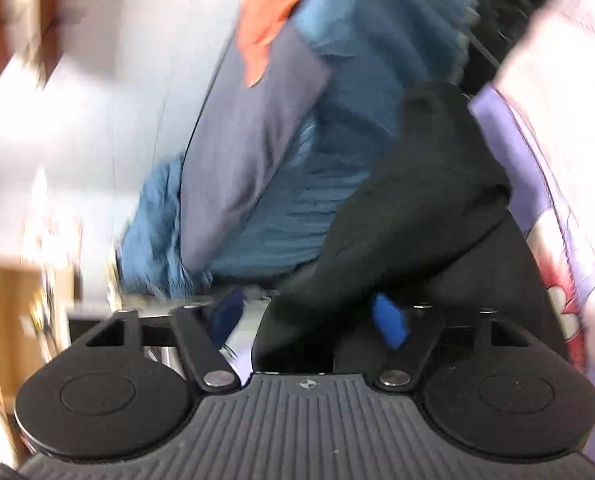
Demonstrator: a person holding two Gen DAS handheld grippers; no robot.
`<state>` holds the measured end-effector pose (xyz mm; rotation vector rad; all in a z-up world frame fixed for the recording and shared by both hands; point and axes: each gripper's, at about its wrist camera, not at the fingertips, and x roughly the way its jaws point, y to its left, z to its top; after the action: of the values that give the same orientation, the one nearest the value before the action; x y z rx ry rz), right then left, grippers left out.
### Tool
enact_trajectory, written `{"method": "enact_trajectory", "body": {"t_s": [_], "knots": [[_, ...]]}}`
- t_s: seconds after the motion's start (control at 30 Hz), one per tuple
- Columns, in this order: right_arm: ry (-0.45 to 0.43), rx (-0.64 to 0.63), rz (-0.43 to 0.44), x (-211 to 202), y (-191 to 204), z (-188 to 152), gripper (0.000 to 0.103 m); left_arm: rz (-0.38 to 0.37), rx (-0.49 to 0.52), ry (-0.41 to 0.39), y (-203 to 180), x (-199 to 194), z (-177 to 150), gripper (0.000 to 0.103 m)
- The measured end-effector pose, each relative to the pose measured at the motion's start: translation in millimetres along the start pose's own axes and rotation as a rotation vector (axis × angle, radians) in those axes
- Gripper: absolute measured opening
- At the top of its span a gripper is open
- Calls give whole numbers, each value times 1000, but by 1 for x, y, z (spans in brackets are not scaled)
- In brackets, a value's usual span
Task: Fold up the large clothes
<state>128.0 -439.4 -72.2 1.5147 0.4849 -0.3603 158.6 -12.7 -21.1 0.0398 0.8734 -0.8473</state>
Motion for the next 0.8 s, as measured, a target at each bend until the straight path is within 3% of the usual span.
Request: {"method": "enact_trajectory", "body": {"t_s": [0.03, 0.07, 0.17, 0.27, 0.37, 0.43, 0.5, 0.57, 0.6, 0.7, 0.8], "knots": [[-16, 25, -13, 4, -5, 2, 37, -12, 38, 30, -5, 12, 4, 103], [-36, 25, -18, 6, -5, 3, 14, -2, 76, 54, -9, 22, 6, 103], [-43, -131, -81, 12, 20, 0, 9, 96, 127, 101, -13, 52, 1, 102], [-18, -419, -158, 24, 67, -10, 9, 119, 36, 111, 6, 58, -2, 82], [28, -548, -149, 47, 92, -23, 9, 157, -58, 105, 30, 49, -12, 71], [84, -551, -140, 68, 97, -32, 14, 164, -172, 113, 53, 45, -25, 70], [141, -485, -183, 92, 92, -40, 39, 160, -268, 149, 76, 45, -42, 70], [149, -501, -227, 106, 86, -56, 48, 164, -282, 169, 86, 47, -56, 70], [148, -543, -250, 110, 86, -66, 53, 170, -266, 179, 87, 49, -61, 70], [122, -747, -290, 105, 93, -99, 55, 178, -234, 205, 90, 58, -68, 71], [90, -968, -286, 87, 96, -129, 71, 174, -250, 218, 96, 62, -65, 88]]}}
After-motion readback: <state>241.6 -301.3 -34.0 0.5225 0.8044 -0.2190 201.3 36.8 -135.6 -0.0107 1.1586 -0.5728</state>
